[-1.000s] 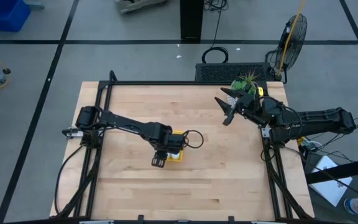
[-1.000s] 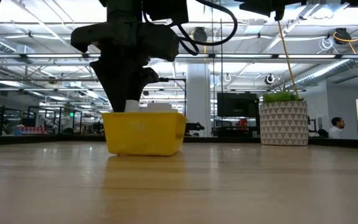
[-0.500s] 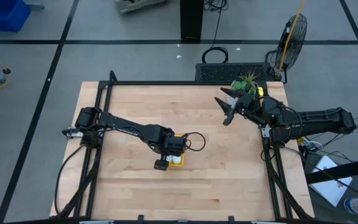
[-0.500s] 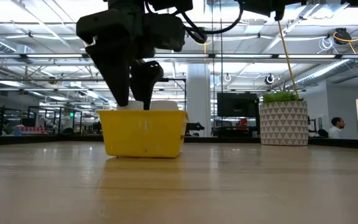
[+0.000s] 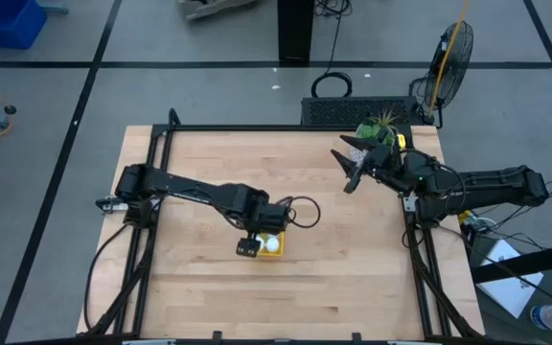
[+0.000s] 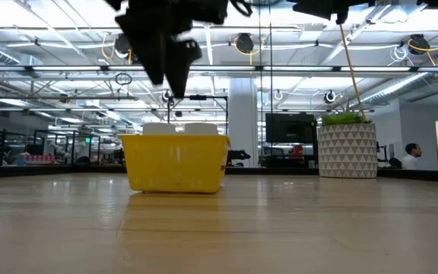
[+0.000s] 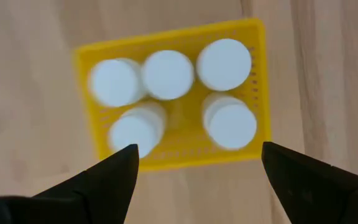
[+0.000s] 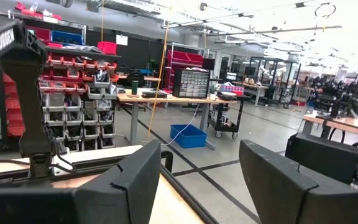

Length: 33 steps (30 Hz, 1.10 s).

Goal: Pick and place pill bottles into a basket
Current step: Return to Home Position

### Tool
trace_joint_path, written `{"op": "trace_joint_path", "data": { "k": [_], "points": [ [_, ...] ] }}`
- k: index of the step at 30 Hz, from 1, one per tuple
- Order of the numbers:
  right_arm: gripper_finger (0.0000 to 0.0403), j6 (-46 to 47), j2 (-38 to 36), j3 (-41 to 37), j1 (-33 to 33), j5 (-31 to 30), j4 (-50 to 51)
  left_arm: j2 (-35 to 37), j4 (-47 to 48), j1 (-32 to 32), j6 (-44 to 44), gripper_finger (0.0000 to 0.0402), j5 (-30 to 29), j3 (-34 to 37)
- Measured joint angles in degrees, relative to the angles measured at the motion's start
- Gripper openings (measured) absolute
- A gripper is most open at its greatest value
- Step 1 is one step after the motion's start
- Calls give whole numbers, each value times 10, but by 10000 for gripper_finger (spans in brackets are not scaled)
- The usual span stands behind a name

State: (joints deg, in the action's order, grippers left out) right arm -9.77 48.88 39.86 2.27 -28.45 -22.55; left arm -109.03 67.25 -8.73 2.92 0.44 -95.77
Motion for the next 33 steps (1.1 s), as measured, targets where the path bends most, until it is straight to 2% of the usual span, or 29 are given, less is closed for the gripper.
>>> {"op": "trace_joint_path", "data": {
  "k": [5,9,12,16,23,27,30,33],
  "points": [
    [210,-19,-22,0,-3,1,-7,67,14,2,16,346,-27,-19],
    [210,-30,-72,0,-17,2,25,165,-2,5,23,342,-36,4],
    [210,-34,-120,0,-31,1,61,253,-50,5,19,344,-36,44],
    [210,-28,-184,0,-41,-1,124,379,-104,5,29,346,-53,126],
    [210,5,-284,0,-44,-18,253,591,-229,5,0,340,-168,331],
    [210,2,-320,0,-44,-10,327,683,-333,5,-2,340,-177,451],
    [210,1,-336,-4,-44,31,370,727,-392,5,-5,340,-177,517],
    [210,6,-363,-22,-44,112,363,757,-430,5,-7,340,-177,570]
  ]
}}
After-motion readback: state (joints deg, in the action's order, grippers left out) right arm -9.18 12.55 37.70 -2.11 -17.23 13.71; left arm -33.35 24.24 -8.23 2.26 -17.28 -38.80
